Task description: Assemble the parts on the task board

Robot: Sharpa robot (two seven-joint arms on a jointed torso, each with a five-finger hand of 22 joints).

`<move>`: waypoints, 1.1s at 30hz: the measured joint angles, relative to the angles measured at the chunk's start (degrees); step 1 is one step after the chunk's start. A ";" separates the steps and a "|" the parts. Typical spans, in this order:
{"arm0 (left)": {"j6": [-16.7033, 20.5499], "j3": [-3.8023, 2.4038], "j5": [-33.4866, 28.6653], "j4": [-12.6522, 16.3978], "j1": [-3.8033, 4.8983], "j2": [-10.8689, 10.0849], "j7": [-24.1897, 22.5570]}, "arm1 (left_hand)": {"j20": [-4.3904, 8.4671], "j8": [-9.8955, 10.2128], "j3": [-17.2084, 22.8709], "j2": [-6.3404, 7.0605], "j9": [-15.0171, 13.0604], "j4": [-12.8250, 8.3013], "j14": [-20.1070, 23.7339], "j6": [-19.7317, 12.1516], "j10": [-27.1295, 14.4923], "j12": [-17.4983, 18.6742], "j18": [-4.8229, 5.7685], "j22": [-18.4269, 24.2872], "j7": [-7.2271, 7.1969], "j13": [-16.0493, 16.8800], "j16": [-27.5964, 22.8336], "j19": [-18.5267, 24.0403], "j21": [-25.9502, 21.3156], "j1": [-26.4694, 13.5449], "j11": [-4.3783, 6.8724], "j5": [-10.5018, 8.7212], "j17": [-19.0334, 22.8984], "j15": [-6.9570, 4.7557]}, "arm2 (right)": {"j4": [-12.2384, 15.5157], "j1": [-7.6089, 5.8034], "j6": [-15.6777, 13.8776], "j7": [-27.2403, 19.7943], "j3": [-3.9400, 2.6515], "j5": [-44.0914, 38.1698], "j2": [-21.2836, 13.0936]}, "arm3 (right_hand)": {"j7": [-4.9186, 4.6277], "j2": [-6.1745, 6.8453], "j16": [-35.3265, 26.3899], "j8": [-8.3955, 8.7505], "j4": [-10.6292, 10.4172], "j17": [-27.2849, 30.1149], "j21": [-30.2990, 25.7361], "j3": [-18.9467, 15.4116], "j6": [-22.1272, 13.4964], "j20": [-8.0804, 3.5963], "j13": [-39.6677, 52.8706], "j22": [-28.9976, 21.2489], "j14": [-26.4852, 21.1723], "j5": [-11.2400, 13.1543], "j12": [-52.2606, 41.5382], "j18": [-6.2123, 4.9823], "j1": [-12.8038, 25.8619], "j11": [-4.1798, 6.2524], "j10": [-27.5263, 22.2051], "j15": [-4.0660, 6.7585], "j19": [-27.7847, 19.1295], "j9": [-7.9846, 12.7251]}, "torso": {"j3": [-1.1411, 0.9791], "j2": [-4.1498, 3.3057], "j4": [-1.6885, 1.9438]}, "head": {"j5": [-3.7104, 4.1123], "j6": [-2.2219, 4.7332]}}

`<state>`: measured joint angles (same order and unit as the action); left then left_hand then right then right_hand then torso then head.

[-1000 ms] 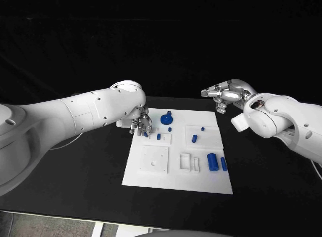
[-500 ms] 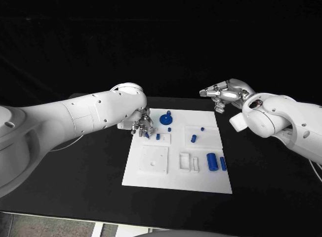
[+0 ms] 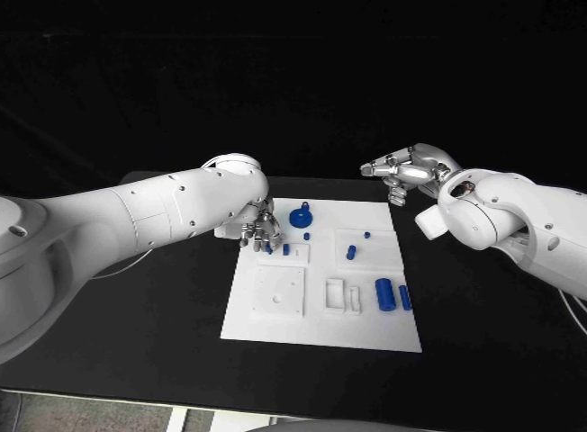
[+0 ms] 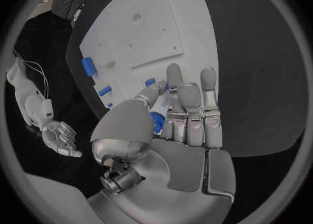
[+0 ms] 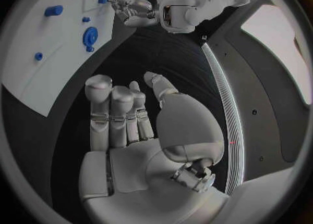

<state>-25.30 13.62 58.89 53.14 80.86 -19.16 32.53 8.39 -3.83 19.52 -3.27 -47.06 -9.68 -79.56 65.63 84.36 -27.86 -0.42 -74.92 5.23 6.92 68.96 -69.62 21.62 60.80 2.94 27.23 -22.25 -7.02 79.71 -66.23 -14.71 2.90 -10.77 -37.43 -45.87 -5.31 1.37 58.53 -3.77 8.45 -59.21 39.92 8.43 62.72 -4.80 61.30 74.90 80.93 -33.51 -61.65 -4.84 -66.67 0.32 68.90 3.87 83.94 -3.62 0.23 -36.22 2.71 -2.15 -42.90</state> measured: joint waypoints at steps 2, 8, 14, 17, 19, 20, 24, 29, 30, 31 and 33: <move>0.00 -0.02 0.03 -0.01 -0.02 0.02 0.00 | 0.00 0.00 0.05 0.00 0.00 -0.05 -0.07 0.03 0.01 0.00 0.00 0.00 -0.07 0.00 0.00 0.00 0.00 0.00 -0.01 0.00 0.00 0.08 | -0.02 0.00 0.02 0.01 0.00 0.00 0.01 | 0.00 0.00 0.00 0.00 -0.15 -0.05 0.00 0.15 0.00 0.00 0.00 0.00 0.00 0.00 0.00 0.00 0.00 0.00 0.00 0.00 0.00 0.00 | 0.01 0.01 0.00 | 0.04 -0.04; -0.02 -0.03 0.08 0.00 -0.06 0.04 -0.02 | 0.00 0.01 0.08 0.01 -0.01 -0.08 -0.08 0.05 0.22 0.00 0.00 0.00 -0.21 -0.01 0.00 0.00 0.00 -0.01 -0.22 -0.01 -0.10 0.09 | -0.04 0.01 0.08 0.04 0.00 0.00 0.07 | 0.00 0.00 0.00 0.00 -0.15 -0.07 0.00 0.15 0.00 0.00 0.00 0.00 0.00 0.00 0.00 0.00 0.00 0.00 0.00 0.00 0.00 0.00 | 0.04 0.01 0.06 | 0.12 -0.13; -0.06 -0.03 0.14 0.00 -0.07 0.04 -0.03 | 0.00 0.02 0.12 0.09 -0.08 -0.13 -0.10 0.05 0.22 0.00 0.00 0.01 -0.23 -0.01 0.00 0.00 0.00 -0.09 -0.22 -0.01 -0.10 0.11 | -0.08 0.01 0.15 0.06 0.00 0.00 0.10 | 0.00 0.00 0.00 0.00 -0.15 -0.07 0.00 0.15 0.00 0.00 0.00 0.00 0.00 0.00 0.00 0.00 0.00 0.00 0.00 0.00 0.00 0.00 | 0.06 0.00 0.07 | 0.07 -0.15; -0.07 -0.04 0.20 0.07 -0.07 0.03 -0.03 | 0.00 0.02 0.57 0.25 -0.15 -0.58 -0.17 0.06 0.22 0.00 0.00 0.01 -0.23 -0.01 0.00 0.00 0.00 -0.25 -0.22 -0.02 -0.10 0.19 | -0.10 0.01 0.20 0.07 0.00 0.00 0.13 | 0.19 0.00 0.00 0.00 0.09 -0.06 0.00 0.39 0.19 0.00 0.00 0.00 0.00 0.00 0.00 0.01 0.00 0.00 0.00 0.00 0.00 0.00 | 0.07 0.00 0.07 | 0.07 -0.16; -0.07 -0.04 0.26 0.16 -0.07 0.01 -0.03 | 0.00 0.03 0.77 0.24 -0.15 -0.78 -0.17 0.06 0.29 0.00 0.00 0.01 -0.24 -0.01 0.00 0.00 0.12 -0.26 -0.29 -0.03 -0.10 0.19 | -0.10 0.01 0.24 0.07 0.00 0.00 0.14 | 0.19 0.00 0.00 0.00 0.09 -0.06 0.00 0.39 0.19 0.00 0.00 0.00 0.00 0.00 0.00 0.00 0.00 0.00 0.00 0.00 0.00 0.00 | 0.07 0.00 0.07 | 0.07 -0.20; -0.07 -0.04 0.29 0.21 -0.07 0.00 -0.03 | 0.00 0.03 0.78 0.24 -0.15 -0.77 -0.17 0.05 0.29 0.00 0.00 0.01 -0.24 -0.01 0.00 0.00 0.22 -0.26 -0.29 -0.03 -0.15 0.19 | -0.10 0.01 0.26 0.07 0.00 0.00 0.14 | 0.19 0.00 0.00 0.00 0.09 -0.06 0.00 0.39 0.19 0.00 0.00 0.00 0.00 0.00 0.00 0.01 0.00 0.00 0.00 0.00 0.00 0.00 | 0.07 0.00 0.07 | 0.07 -0.21; -0.03 -0.05 0.43 0.41 -0.07 -0.05 0.03 | 0.00 0.05 0.99 0.22 0.83 -0.66 -0.17 0.05 0.29 0.00 0.00 0.01 -0.25 0.04 0.00 0.00 0.22 -0.24 -0.29 -0.05 -0.24 0.20 | -0.10 0.01 0.34 0.08 0.00 0.00 0.14 | 0.19 0.00 0.00 0.00 0.09 -0.06 0.00 0.39 0.19 0.00 0.00 0.00 0.00 0.00 0.00 0.01 0.00 -0.01 0.00 0.00 0.00 0.00 | 0.07 0.00 0.08 | 0.12 -0.31; 0.15 -0.08 0.52 0.60 -0.11 -0.12 0.16 | 0.00 0.05 1.00 0.19 2.54 -0.66 -0.17 0.06 0.29 0.00 0.00 0.01 -0.23 0.04 0.00 0.00 0.22 -0.20 -0.29 -0.15 -0.32 0.22 | -0.10 0.01 0.42 0.10 0.00 0.00 0.11 | 0.20 0.00 0.00 0.00 0.09 -0.06 0.00 0.39 0.19 0.00 0.00 0.00 0.00 0.00 0.00 0.01 0.00 -0.01 0.00 0.00 0.00 0.00 | 0.07 0.00 0.08 | 0.13 -0.34; 0.23 -0.09 0.54 0.65 -0.13 -0.16 0.19 | 0.00 0.05 1.00 0.13 2.81 -0.66 -0.17 0.09 0.29 0.00 0.00 0.01 -0.21 0.08 0.00 0.00 0.22 -0.15 -0.29 -0.15 -0.32 0.22 | -0.10 0.01 0.44 0.10 0.00 0.00 0.10 | 0.19 0.00 0.00 0.00 0.09 -0.06 0.00 0.39 0.19 0.00 0.00 0.00 0.00 0.00 0.00 0.01 0.00 -0.01 0.00 0.00 0.00 0.00 | 0.07 0.00 0.07 | 0.15 -0.34; 0.29 -0.10 0.55 0.70 -0.14 -0.19 0.21 | 0.00 0.05 1.00 0.05 3.08 -0.66 -0.20 0.19 0.29 0.00 0.00 0.01 -0.11 0.15 0.00 0.00 0.22 -0.07 -0.30 -0.19 -0.32 0.25 | -0.10 0.01 0.45 0.11 0.00 0.00 0.09 | 0.20 0.00 0.00 0.00 0.09 -0.06 0.00 0.39 0.18 0.00 0.00 0.00 0.00 0.00 0.00 0.00 0.00 -0.01 0.00 0.00 0.00 0.00 | 0.06 0.00 0.08 | 0.16 -0.34; 0.46 -0.12 0.57 0.88 -0.17 -0.29 0.26 | 0.00 0.05 1.00 -0.02 3.65 -0.67 -0.14 0.27 0.30 0.00 0.00 0.02 -0.03 0.37 0.00 0.00 0.22 0.01 -0.30 -0.24 -0.38 0.21 | -0.10 0.02 0.48 0.12 0.00 0.00 0.08 | 0.19 0.00 0.00 0.00 0.09 -0.06 0.00 0.39 0.18 0.00 0.00 0.00 0.00 0.00 0.00 0.00 0.00 -0.01 0.00 0.00 0.00 0.00 | 0.05 0.00 0.08 | 0.20 -0.35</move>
<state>-24.84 13.51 59.46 54.02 80.69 -19.45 32.79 8.39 -3.78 20.52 -3.29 -43.41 -10.34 -79.71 65.90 84.66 -27.86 -0.42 -74.91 5.21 7.30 68.96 -69.62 21.84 60.81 2.64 26.99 -22.64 -6.82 79.61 -66.21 -14.23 3.01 -10.77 -37.42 -45.79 -5.11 1.37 58.53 -3.77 8.54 -59.27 39.92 8.81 62.90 -4.80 61.31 74.90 80.93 -33.50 -61.65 -4.84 -66.67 0.31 68.90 3.86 83.94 -3.62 0.28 -36.22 2.79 -1.95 -43.25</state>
